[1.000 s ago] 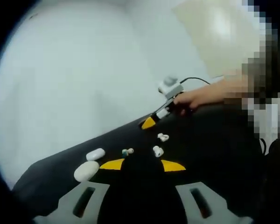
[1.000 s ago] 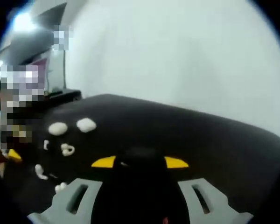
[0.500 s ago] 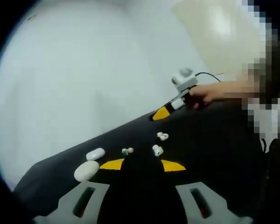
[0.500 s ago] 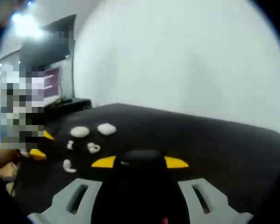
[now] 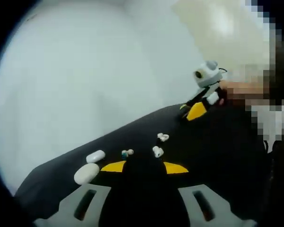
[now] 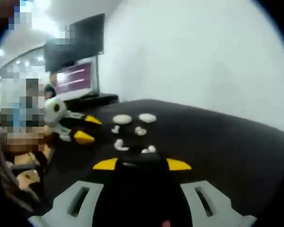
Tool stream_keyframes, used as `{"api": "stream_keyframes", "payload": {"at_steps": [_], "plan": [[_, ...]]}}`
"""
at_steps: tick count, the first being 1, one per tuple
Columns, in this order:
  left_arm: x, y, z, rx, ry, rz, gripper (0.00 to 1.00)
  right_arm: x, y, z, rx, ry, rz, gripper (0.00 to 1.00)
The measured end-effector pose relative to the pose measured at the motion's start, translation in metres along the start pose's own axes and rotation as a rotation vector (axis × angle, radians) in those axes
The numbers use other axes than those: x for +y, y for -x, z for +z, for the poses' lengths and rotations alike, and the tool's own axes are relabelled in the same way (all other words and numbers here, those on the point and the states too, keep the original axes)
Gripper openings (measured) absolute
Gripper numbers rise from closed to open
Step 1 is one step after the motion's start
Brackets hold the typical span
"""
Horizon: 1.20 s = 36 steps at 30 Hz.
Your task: Pick up three earphones and place each one into its charging case using tactile feedback, ensure that each earphone is properly inserted and securely positioned inside the case.
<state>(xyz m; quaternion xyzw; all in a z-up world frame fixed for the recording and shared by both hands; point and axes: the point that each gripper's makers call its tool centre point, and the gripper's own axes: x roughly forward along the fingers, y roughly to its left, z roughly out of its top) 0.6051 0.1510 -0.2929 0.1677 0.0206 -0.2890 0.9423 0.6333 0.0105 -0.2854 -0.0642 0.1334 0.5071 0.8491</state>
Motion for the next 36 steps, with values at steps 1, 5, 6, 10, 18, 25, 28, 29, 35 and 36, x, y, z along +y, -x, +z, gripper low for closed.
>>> {"api": "stream_keyframes", "payload": {"at_steps": [1, 5, 6, 10, 18, 25, 28, 29, 35, 36], "plan": [[0.0, 0.0, 0.0, 0.001, -0.001, 0.0, 0.26, 0.004, 0.002, -0.001, -0.004, 0.01, 0.003, 0.38], [0.0, 0.0, 0.0, 0.002, -0.007, -0.002, 0.26, 0.017, 0.012, -0.01, 0.004, 0.0, 0.026, 0.38], [-0.001, 0.0, 0.0, 0.003, -0.01, -0.003, 0.26, 0.021, 0.015, -0.013, 0.008, 0.001, 0.03, 0.38], [-0.002, -0.001, -0.002, 0.009, -0.016, -0.007, 0.26, 0.029, 0.026, -0.016, 0.013, 0.028, 0.045, 0.38], [-0.004, -0.001, -0.001, 0.004, -0.014, -0.014, 0.26, 0.033, 0.029, -0.028, 0.046, 0.032, 0.096, 0.38], [-0.008, 0.0, 0.0, -0.001, -0.014, -0.016, 0.26, 0.041, 0.012, -0.029, 0.069, 0.037, 0.17, 0.38], [-0.008, 0.0, 0.001, -0.003, -0.014, -0.018, 0.26, 0.048, 0.006, -0.03, 0.073, 0.045, 0.214, 0.38], [-0.008, 0.0, 0.001, -0.005, -0.017, -0.019, 0.26, 0.049, 0.005, -0.032, 0.085, 0.053, 0.239, 0.38], [-0.01, 0.0, 0.003, -0.011, -0.031, -0.029, 0.26, 0.053, 0.003, -0.041, 0.118, 0.107, 0.287, 0.38], [-0.011, 0.0, 0.004, -0.015, -0.032, -0.03, 0.26, 0.054, 0.003, -0.041, 0.118, 0.115, 0.291, 0.38]]}}
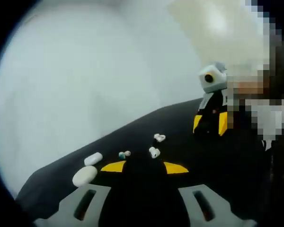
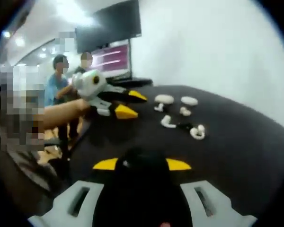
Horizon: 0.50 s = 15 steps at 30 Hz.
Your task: Pick up three earphones and place each one into its charging case using tactile feedback, ensure that each earphone is properly inserted and securely positioned inside the case.
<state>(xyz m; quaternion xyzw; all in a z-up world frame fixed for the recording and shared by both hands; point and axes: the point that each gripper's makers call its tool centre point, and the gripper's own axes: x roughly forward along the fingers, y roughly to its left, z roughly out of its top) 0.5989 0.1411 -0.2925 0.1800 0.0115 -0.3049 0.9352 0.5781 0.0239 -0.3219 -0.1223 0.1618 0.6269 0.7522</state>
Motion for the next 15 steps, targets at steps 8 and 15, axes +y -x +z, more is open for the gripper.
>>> {"api": "stream_keyframes", "payload": {"at_steps": [8, 15], "plan": [[-0.002, 0.0, 0.004, -0.009, -0.012, -0.005, 0.26, -0.003, 0.013, -0.005, -0.024, 0.066, -0.074, 0.47], [-0.001, -0.002, -0.001, 0.005, -0.041, -0.014, 0.26, -0.014, 0.025, -0.011, -0.121, 0.028, -0.154, 0.5]]}}
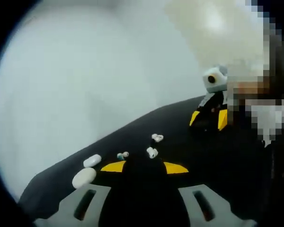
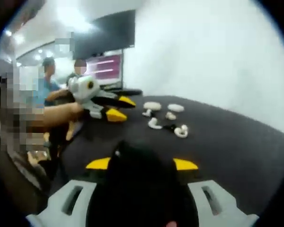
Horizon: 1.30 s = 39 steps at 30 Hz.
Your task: Pick up three earphones and place each one into its charging case using tactile feedback, ensure that each earphone is properly inserted and securely positioned inside the case.
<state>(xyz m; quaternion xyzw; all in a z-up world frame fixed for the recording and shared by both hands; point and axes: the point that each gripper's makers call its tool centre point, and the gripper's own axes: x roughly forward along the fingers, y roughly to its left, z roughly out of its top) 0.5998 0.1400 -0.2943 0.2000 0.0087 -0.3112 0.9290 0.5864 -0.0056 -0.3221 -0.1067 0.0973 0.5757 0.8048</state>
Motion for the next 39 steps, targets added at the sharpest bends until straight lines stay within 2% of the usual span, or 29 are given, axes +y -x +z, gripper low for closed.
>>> {"api": "stream_keyframes", "payload": {"at_steps": [2, 6, 11, 16, 20, 23, 27, 34, 39], "plan": [[-0.002, -0.002, -0.002, 0.013, -0.01, -0.013, 0.27, 0.004, 0.0, 0.001, -0.005, 0.027, -0.002, 0.48], [-0.005, -0.003, -0.003, 0.006, -0.033, -0.027, 0.27, 0.016, -0.001, 0.003, -0.023, 0.096, 0.036, 0.36], [-0.005, -0.003, -0.007, 0.022, -0.043, -0.024, 0.27, 0.013, -0.003, 0.002, -0.018, 0.072, 0.032, 0.38], [-0.012, -0.002, -0.001, -0.023, -0.066, -0.066, 0.31, 0.016, -0.003, 0.004, -0.028, 0.103, 0.034, 0.36], [-0.015, -0.004, -0.003, -0.016, -0.07, -0.07, 0.3, 0.016, -0.004, 0.005, -0.026, 0.1, 0.029, 0.36], [-0.015, -0.004, -0.003, -0.012, -0.062, -0.063, 0.3, 0.018, -0.004, 0.01, -0.054, 0.211, 0.018, 0.35], [-0.017, -0.006, -0.001, -0.011, -0.067, -0.056, 0.29, 0.017, -0.005, 0.01, -0.051, 0.2, 0.009, 0.35], [-0.027, -0.009, 0.0, -0.025, -0.102, -0.098, 0.19, 0.016, -0.006, 0.01, -0.046, 0.17, 0.017, 0.35], [-0.028, -0.009, 0.001, -0.026, -0.103, -0.096, 0.19, 0.014, -0.006, 0.008, -0.039, 0.131, 0.021, 0.37]]}}
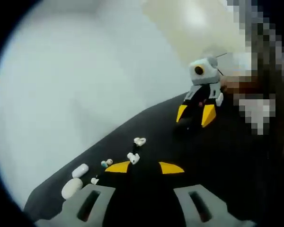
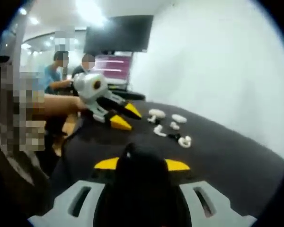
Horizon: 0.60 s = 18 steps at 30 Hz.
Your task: Pick up three earphones and place each one into its charging case using tactile feedback, ensure that each earphone is properly inserted and securely positioned inside the case.
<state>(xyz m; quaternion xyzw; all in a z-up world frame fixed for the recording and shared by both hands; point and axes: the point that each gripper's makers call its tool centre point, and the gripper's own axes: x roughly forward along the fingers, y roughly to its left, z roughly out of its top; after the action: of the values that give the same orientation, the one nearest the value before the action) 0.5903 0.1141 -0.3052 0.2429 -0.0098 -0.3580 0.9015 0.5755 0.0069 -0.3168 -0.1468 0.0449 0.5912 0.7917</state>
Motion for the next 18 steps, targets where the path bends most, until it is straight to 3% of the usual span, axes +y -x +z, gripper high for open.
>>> {"api": "stream_keyframes", "payload": {"at_steps": [6, 18], "plan": [[-0.0022, -0.0003, 0.0014, -0.001, -0.005, 0.005, 0.19, -0.0002, 0.0001, -0.0008, 0.002, -0.015, 0.003, 0.37], [-0.0069, -0.0008, 0.0029, -0.005, -0.018, 0.003, 0.18, -0.0085, 0.0072, -0.0024, -0.011, -0.127, 0.028, 0.38]]}}
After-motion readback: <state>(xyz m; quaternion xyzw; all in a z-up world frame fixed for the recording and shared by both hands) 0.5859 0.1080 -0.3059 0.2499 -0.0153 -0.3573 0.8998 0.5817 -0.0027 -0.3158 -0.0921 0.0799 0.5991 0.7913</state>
